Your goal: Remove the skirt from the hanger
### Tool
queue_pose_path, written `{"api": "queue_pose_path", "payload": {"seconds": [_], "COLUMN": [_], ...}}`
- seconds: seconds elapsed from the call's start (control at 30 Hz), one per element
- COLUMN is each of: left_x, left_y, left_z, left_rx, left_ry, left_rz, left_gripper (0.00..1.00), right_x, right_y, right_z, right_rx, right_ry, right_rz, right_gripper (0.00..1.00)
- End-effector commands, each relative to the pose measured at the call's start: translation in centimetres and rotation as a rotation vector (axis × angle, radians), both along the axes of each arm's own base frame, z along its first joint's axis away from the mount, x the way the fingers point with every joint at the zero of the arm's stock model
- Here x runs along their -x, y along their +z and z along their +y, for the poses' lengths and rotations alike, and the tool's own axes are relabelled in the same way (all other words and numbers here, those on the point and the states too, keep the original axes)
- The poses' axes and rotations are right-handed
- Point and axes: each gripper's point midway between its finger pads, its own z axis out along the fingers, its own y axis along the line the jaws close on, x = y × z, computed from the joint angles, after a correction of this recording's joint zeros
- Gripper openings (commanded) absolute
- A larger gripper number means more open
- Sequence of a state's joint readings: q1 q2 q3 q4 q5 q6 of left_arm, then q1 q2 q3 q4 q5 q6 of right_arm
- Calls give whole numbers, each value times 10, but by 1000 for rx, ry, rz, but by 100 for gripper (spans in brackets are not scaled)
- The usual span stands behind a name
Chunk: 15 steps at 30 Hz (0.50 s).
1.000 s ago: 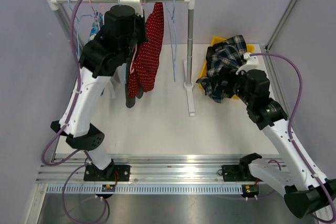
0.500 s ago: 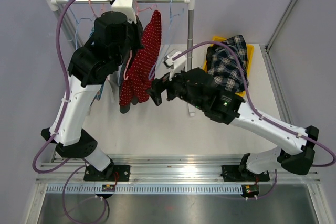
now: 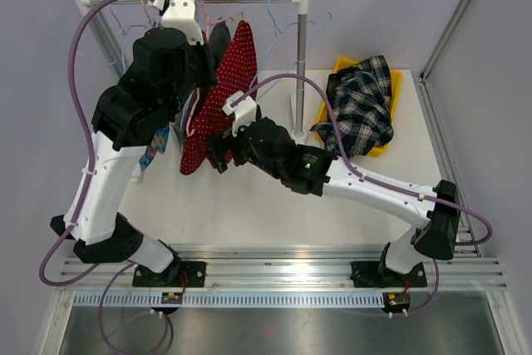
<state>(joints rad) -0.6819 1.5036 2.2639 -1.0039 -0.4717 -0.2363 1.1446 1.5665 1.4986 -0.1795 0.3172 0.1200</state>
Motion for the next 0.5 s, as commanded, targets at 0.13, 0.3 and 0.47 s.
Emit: {"api": "queue_pose_path", "payload": {"seconds": [0.13, 0.3, 0.47], "left_x": [14, 15, 17], "left_y": [39, 39, 43], "left_z": [5, 3, 4], "left_rx": [126, 139, 150], "left_ry": [-20, -30, -32], "left_rz": [-119, -119, -131], "left_gripper": [0, 0, 0], "right_x": [-3, 11, 17], "right_y": [57, 55, 47], "right_z": [25, 40, 44], "right_rx": [-153, -160, -160], "right_ry": [-14, 22, 18], "right_rz": [-62, -60, -45], "right_gripper": [97, 61, 8]}}
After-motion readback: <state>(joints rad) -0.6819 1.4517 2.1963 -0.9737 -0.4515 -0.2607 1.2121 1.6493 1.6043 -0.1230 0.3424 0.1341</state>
